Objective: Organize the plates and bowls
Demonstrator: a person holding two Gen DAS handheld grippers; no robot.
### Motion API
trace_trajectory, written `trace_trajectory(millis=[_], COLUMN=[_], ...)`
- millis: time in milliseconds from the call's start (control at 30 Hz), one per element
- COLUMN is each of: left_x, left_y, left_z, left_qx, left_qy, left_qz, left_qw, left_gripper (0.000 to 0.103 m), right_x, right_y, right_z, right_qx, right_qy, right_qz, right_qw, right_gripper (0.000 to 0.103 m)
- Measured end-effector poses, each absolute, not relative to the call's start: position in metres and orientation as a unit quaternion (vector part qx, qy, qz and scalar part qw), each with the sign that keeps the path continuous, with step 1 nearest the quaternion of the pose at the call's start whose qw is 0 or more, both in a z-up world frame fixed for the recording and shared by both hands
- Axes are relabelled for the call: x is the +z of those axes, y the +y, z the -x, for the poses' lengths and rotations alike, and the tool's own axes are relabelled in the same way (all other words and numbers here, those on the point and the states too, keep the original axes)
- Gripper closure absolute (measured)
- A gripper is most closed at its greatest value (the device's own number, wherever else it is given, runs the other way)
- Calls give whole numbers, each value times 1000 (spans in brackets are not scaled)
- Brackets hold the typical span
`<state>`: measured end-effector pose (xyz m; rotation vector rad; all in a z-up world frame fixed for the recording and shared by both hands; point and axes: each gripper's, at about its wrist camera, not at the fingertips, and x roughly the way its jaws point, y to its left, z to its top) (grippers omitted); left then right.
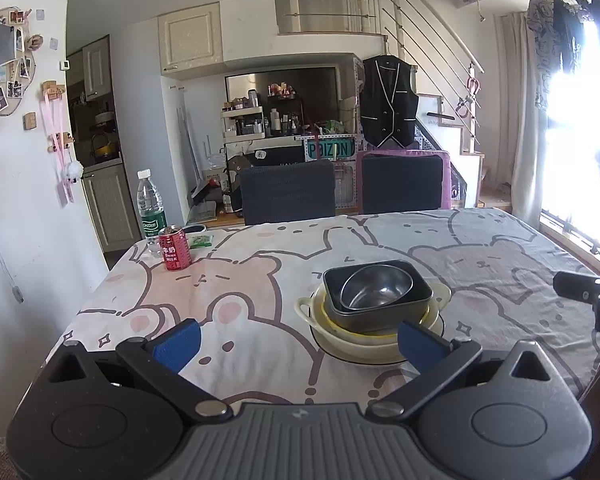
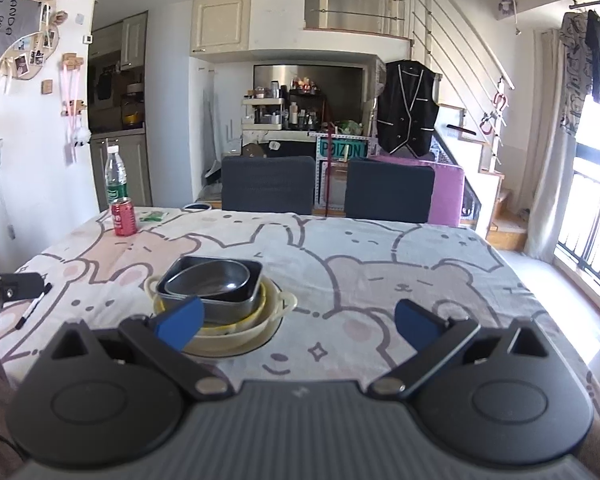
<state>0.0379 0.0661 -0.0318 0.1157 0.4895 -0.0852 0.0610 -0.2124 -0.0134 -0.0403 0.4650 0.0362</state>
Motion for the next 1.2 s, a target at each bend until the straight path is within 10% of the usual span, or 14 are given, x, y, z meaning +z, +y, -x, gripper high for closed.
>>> trace_trajectory(millis=[1200], left_x=[-30], left_y=[68], left_z=[-35], left_qx=[-47], left_qy=[241], left_qz=[-48], left_qw=[968], left_gripper=[0], right_x=[-18], right_y=[-208], right_z=[-59], right_qx=[24], right_qy=[230], right_qz=[29], right_qw=[973], right_gripper=[0])
